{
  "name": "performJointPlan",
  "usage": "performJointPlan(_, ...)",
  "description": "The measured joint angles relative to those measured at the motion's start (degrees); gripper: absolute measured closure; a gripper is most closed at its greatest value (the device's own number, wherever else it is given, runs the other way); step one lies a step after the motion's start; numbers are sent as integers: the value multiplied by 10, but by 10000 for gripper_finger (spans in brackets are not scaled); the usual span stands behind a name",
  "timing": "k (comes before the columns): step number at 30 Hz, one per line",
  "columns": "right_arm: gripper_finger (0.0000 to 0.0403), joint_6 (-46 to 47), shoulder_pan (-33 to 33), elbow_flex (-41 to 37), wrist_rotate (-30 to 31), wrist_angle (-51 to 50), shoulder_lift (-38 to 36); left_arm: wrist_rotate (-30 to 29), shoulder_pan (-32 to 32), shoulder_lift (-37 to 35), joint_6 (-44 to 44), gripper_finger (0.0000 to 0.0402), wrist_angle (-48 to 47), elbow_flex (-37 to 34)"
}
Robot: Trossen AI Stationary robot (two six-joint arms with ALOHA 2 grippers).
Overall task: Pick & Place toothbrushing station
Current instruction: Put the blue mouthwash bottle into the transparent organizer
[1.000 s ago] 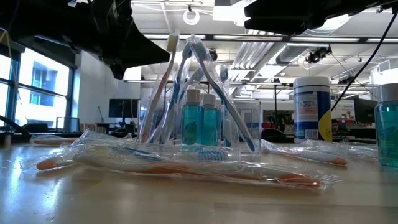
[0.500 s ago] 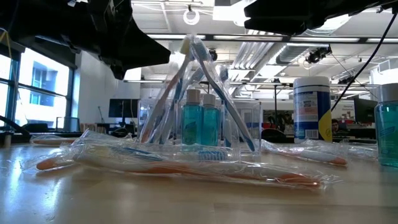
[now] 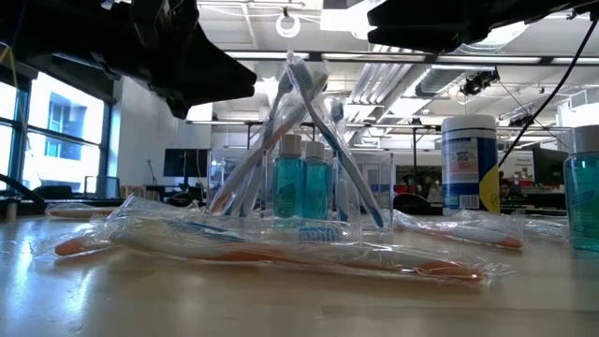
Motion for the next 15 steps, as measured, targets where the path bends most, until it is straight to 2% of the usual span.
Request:
performJointPlan(10, 117, 0, 0, 0, 0, -1, 0, -6, -29, 0, 84, 278, 66, 0)
performJointPlan(15, 117, 0, 0, 0, 0, -1, 0, -21, -35, 0, 86, 278, 68, 0)
